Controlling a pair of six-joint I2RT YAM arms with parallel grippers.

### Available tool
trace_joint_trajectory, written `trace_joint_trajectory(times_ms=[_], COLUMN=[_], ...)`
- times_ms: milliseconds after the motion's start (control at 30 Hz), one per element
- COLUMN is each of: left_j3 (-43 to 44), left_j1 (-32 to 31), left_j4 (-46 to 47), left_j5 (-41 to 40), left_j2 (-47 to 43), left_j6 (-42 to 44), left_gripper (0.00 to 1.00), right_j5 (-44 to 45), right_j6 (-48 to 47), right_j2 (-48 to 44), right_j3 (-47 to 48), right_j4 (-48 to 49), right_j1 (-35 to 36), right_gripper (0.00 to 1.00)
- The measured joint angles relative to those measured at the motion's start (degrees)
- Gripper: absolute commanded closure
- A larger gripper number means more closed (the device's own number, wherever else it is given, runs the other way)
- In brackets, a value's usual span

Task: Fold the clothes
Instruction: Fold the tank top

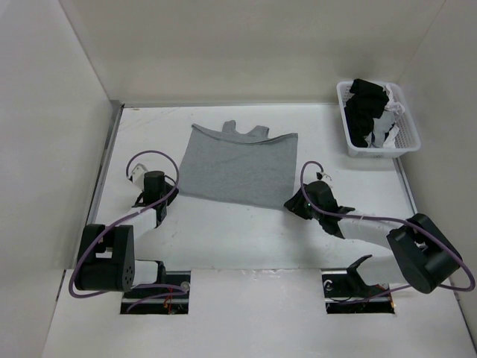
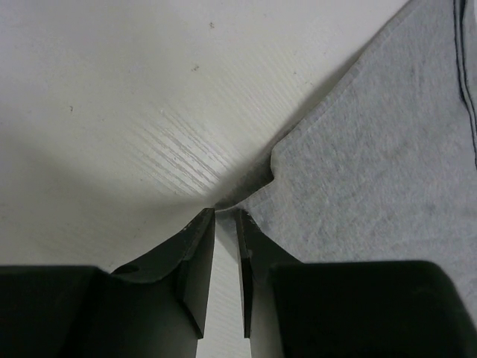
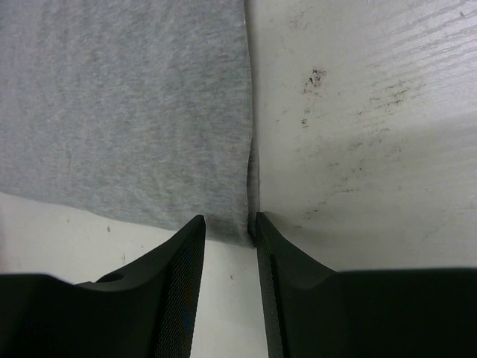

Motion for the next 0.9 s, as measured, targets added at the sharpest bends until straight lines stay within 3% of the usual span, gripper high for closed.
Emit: trace_joint_trajectory(times_ms=[133,300,667,700,900], left_j3=[-0.7,-2.0,-2.0,-2.0,-2.0], left_j1=[0.0,0.4,0.4,0.4,0.4], left_j4=[0.4,0.1,2.0,2.0,2.6], left_j5=[0.0,0.2,0.2,0.2,0.2], left_j2=[-0.4,-1.2,0.4,0.4,1.1], left_j6=[-0.5,-1.0,-1.8,-1.8,-2.0], left_gripper=[0.67,0.65,0.85,0.91,1.00], right_j5=[0.0,0.0,-0.1,-0.1,-0.3], right_j6=[0.4,0.6,0.9,1.0,1.0], right_j2=[-0.1,-0.2,-1.4,-1.5,-1.5], right_j3=[0.0,-0.3,-0.8,-0.9,-1.0], right_j4=[0.2,0.4,-0.8,-0.8,-1.0], right_j1=[0.0,0.2,0.3,0.3,0.4], right_gripper=[0.57,0.62,0.61,0.62,0.67])
